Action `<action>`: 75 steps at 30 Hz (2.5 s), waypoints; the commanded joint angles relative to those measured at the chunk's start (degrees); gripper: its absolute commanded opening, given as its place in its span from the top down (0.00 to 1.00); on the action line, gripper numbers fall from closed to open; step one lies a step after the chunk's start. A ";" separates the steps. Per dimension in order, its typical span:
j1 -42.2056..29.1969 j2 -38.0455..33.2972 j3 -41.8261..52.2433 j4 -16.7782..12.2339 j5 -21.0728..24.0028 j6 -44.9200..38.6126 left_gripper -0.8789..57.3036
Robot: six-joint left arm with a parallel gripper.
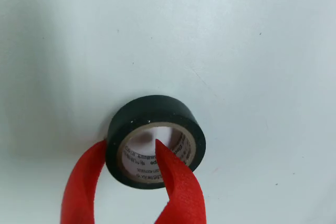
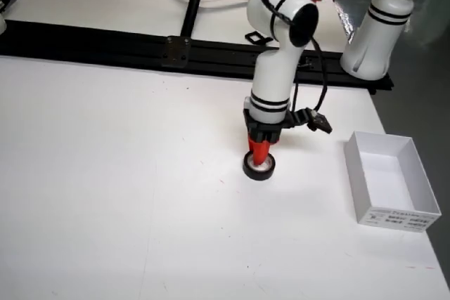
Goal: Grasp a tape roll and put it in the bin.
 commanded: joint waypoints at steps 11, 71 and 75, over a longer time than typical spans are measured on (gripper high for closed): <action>0.27 1.28 -0.98 0.76 0.48 -0.03 0.99; 18.11 -30.54 12.29 2.43 18.76 10.08 1.00; 20.22 -31.24 12.91 2.60 20.17 10.43 1.00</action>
